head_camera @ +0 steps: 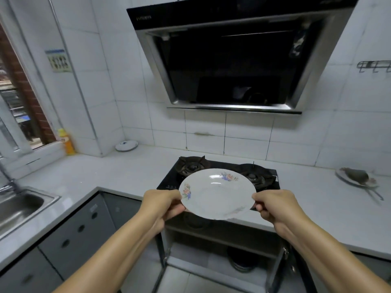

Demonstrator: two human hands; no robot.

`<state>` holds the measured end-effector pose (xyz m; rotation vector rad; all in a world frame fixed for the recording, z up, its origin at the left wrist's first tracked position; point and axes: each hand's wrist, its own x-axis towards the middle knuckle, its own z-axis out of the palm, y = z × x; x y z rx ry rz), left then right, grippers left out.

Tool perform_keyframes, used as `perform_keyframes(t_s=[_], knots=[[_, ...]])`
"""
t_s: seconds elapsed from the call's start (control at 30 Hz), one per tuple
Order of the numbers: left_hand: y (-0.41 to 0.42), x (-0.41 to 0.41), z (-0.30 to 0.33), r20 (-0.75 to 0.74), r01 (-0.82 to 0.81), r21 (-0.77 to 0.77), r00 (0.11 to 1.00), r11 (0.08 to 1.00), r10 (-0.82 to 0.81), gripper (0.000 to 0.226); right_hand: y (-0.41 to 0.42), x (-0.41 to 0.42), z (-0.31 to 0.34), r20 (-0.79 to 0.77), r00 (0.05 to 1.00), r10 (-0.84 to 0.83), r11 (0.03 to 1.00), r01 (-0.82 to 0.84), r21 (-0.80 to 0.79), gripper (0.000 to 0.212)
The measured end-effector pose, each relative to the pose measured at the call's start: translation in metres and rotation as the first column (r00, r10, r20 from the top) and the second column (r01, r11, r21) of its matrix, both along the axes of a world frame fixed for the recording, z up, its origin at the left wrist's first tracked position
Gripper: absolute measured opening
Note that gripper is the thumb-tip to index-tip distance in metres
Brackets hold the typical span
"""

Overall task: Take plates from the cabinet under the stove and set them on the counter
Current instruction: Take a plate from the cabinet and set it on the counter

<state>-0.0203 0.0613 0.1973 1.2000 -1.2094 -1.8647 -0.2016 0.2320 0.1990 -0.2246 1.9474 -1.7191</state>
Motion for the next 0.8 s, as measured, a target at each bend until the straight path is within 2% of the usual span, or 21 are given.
perform_keyframes(t_s=[0.27, 0.8], knots=[[0.001, 0.011, 0.002, -0.003, -0.012, -0.041, 1.000, 0.999, 0.012, 0.007, 0.001, 0.010, 0.006, -0.020, 0.999, 0.029, 0.999, -0.029, -0.027, 0.020], [-0.010, 0.025, -0.008, -0.012, 0.080, -0.048, 0.997, 0.996, -0.081, 0.009, 0.003, 0.034, 0.000, -0.063, 0.997, -0.043, 0.999, 0.044, 0.007, 0.017]])
